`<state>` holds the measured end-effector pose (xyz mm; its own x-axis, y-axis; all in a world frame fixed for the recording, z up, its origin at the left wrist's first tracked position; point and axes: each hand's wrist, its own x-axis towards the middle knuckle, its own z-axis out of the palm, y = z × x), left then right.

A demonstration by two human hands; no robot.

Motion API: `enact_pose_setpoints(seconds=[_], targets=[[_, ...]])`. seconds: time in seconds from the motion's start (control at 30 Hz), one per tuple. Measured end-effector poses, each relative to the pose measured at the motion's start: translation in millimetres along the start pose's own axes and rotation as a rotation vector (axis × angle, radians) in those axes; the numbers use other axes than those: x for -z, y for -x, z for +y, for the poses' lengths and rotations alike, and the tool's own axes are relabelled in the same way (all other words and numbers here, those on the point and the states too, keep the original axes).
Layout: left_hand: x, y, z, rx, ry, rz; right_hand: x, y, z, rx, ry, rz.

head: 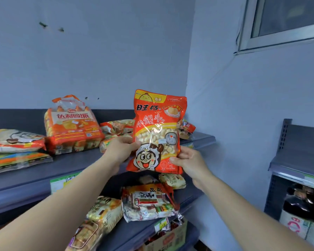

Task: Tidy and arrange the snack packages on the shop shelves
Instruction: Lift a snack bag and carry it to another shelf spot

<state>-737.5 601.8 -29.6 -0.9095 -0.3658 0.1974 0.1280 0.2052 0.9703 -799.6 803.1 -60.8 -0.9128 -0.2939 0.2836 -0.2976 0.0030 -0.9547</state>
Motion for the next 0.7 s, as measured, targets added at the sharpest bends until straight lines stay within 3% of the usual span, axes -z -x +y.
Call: enact_pose_setpoints(seconds=[0.23,0.57,0.7], targets=[[-36.8,-74.3,20.5,0.025,-0.012,0.044,27.7,-85.2,6.3,0.022,-0.026,0.033],[-94.3,-157.1,40.0,-0.038,0.061,0.25,86.5,-197.8,10.1,-0.013,-0.142,0.087],[-113.8,-186.6,38.7,-0.034,0.097,0.35,113.7,-247.6,27.6,-0.05,-0.001,0.102]])
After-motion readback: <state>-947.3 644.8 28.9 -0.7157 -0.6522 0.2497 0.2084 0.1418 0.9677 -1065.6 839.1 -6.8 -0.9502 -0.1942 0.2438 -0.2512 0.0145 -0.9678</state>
